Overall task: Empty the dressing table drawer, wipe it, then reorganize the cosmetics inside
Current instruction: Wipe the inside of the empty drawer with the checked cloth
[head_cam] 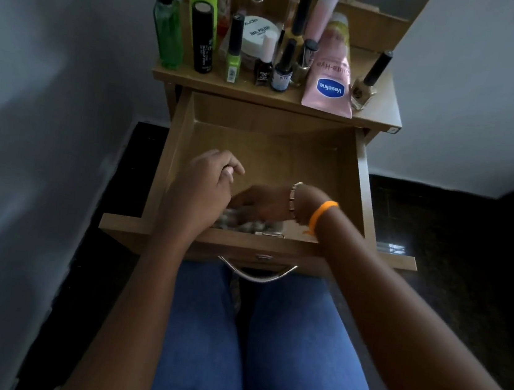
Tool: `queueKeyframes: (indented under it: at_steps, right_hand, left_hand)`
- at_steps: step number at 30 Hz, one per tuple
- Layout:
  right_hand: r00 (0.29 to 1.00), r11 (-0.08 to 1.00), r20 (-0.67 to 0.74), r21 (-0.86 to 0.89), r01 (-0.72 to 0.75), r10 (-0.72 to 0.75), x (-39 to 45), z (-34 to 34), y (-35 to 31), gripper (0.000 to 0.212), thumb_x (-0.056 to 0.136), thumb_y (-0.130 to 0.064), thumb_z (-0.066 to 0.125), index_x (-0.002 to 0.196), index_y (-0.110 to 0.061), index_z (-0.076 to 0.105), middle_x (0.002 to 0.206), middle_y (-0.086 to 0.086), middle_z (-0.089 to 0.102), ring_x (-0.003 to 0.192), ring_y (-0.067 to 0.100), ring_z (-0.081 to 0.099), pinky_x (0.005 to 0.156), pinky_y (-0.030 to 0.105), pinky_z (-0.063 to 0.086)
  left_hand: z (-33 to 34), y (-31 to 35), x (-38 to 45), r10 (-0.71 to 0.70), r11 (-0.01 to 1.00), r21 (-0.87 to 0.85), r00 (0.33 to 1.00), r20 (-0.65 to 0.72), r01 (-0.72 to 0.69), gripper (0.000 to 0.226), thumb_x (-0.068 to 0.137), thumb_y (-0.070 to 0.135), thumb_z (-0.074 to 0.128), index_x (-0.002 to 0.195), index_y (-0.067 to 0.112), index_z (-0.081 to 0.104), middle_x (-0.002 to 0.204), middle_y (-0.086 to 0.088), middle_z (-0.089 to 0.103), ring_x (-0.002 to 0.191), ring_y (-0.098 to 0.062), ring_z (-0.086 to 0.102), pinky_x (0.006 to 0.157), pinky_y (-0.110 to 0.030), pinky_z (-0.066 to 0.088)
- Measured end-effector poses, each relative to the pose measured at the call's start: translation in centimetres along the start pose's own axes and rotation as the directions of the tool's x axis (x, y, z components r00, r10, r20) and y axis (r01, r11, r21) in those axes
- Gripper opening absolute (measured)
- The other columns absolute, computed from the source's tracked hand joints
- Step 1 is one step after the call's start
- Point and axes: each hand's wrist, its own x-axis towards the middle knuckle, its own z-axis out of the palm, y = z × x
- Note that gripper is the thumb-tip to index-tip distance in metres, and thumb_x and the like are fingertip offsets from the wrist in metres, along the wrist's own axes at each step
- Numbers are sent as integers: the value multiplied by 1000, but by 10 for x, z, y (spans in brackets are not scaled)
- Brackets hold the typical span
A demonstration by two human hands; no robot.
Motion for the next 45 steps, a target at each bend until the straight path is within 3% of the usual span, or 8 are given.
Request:
queueKeyframes:
  at_steps: [11, 15, 18, 24, 30, 37, 40, 45]
  right_hand:
    - [927, 833, -123, -409, -372, 354, -59, 1, 41, 27, 92, -29, 50, 107, -14, 66, 103, 8, 67, 89, 24, 62, 75, 32, 49]
    - [966, 991, -225, 45, -123, 130, -79, -5, 44, 16, 94, -16, 48, 87, -19, 62, 79, -5, 58, 71, 10, 57, 66, 29, 44]
    - [915, 810, -402, 529, 253, -23, -94, -4, 51, 21, 93, -5, 47, 88, -23, 58, 82, -6, 59, 70, 0, 61, 63, 15, 49]
    - [673, 774, -740, 429, 465, 6, -76, 8, 53, 25, 93, -9, 49, 114, -20, 58, 108, 4, 64, 95, 16, 63, 84, 28, 53]
    - [460, 741, -857, 462, 487, 231, -76, 13, 62, 28, 89, -9, 57, 117, -12, 54, 121, 4, 56, 104, 18, 57, 82, 31, 52]
    - [735, 418, -575, 803, 424, 359, -73, 13, 61, 68, 71, -20, 78, 129, -9, 42, 117, 9, 63, 97, 18, 67, 78, 30, 58]
    - [722, 295, -603, 797, 526, 340, -86, 11, 64, 31, 78, -1, 68, 107, -7, 60, 99, 15, 70, 81, 21, 71, 67, 30, 59]
    - [572, 321, -643, 759, 566, 510, -123, -13, 73, 55, 74, 2, 68, 122, -8, 42, 108, 12, 64, 87, 25, 69, 68, 37, 61]
  left_hand:
    - [3, 1, -1, -12, 999, 39, 986, 168, 5, 23, 97, 13, 42, 106, 18, 62, 110, 2, 59, 96, -8, 51, 70, -22, 34]
    - [4, 7, 2, -1, 999, -40, 997, 78, 4, 23, 98, 11, 39, 109, 18, 59, 98, 3, 55, 82, -9, 50, 61, -17, 34]
    - [11, 20, 9, -80, 960, -275, 994, -78, 56, 17, 99, 15, 38, 100, 18, 54, 76, 5, 51, 65, -9, 48, 58, -23, 38]
    - [36, 56, 9, -197, 666, -643, 920, 338, 379, 40, 93, 54, 39, 106, 22, 59, 98, -2, 69, 91, -17, 67, 79, -34, 54]
    - [46, 56, 16, -232, 605, -695, 921, 312, 388, 9, 93, 20, 54, 99, 19, 61, 91, -1, 69, 88, -19, 66, 74, -32, 53]
    - [49, 61, 21, -131, 534, -763, 927, 352, 365, 10, 90, 21, 59, 98, 16, 63, 88, 0, 72, 76, -11, 71, 62, -23, 57]
    - [53, 65, 25, -65, 588, -745, 937, 344, 314, 16, 87, 24, 62, 102, 18, 63, 93, 2, 72, 82, -9, 71, 66, -22, 56]
    - [65, 75, 39, -12, 676, -700, 953, 302, 230, 17, 95, 24, 49, 91, 12, 61, 75, 1, 64, 59, 4, 58, 56, -12, 46]
